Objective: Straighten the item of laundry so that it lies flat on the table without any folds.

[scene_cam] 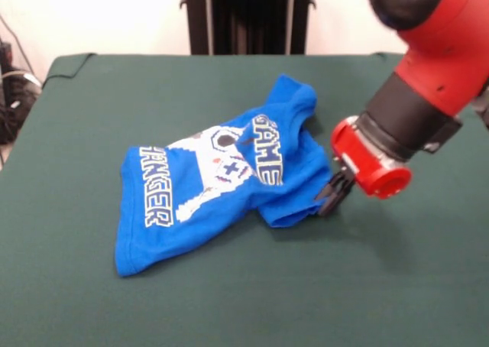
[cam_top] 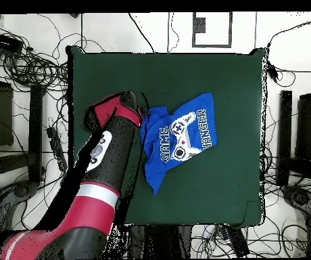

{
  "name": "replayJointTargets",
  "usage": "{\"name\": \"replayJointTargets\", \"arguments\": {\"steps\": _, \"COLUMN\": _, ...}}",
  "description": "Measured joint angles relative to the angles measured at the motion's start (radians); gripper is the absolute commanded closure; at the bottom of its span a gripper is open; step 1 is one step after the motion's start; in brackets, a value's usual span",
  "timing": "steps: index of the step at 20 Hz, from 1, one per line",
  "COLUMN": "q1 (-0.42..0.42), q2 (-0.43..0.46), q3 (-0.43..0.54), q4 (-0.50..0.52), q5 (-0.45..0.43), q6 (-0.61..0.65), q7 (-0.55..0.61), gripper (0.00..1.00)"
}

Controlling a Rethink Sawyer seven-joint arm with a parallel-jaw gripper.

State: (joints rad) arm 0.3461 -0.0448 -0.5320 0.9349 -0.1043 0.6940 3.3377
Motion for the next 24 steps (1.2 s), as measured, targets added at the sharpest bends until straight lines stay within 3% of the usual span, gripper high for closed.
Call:
{"name": "replayJointTargets", "arguments": {"steps": 5, "q1": 0.013, "q2": -0.06, "q3": 0.017, "q4": 0.024, "q5": 0.0, "q6": -0.119, "q7": 0.0, "gripper": 1.0}}
{"name": "replayJointTargets", "arguments": {"steps": 11, "q1": -0.008, "q2": -0.183, "q3": 0.115, "q4": 0.115, "q5": -0.013, "q6": -0.494, "q7": 0.0, "gripper": 1.0}}
{"name": "replayJointTargets", "arguments": {"steps": 17, "q1": -0.049, "q2": -0.234, "q3": 0.204, "q4": 0.158, "q5": -0.074, "q6": -0.808, "q7": 0.0, "gripper": 1.0}}
{"name": "replayJointTargets", "arguments": {"steps": 20, "q1": -0.097, "q2": -0.26, "q3": 0.287, "q4": 0.177, "q5": -0.113, "q6": -0.819, "q7": 0.0, "gripper": 1.0}}
{"name": "replayJointTargets", "arguments": {"steps": 23, "q1": -0.144, "q2": -0.266, "q3": 0.342, "q4": 0.184, "q5": -0.128, "q6": -0.652, "q7": 0.0, "gripper": 1.0}}
{"name": "replayJointTargets", "arguments": {"steps": 24, "q1": -0.159, "q2": -0.264, "q3": 0.354, "q4": 0.184, "q5": -0.135, "q6": -0.561, "q7": 0.0, "gripper": 0.0}}
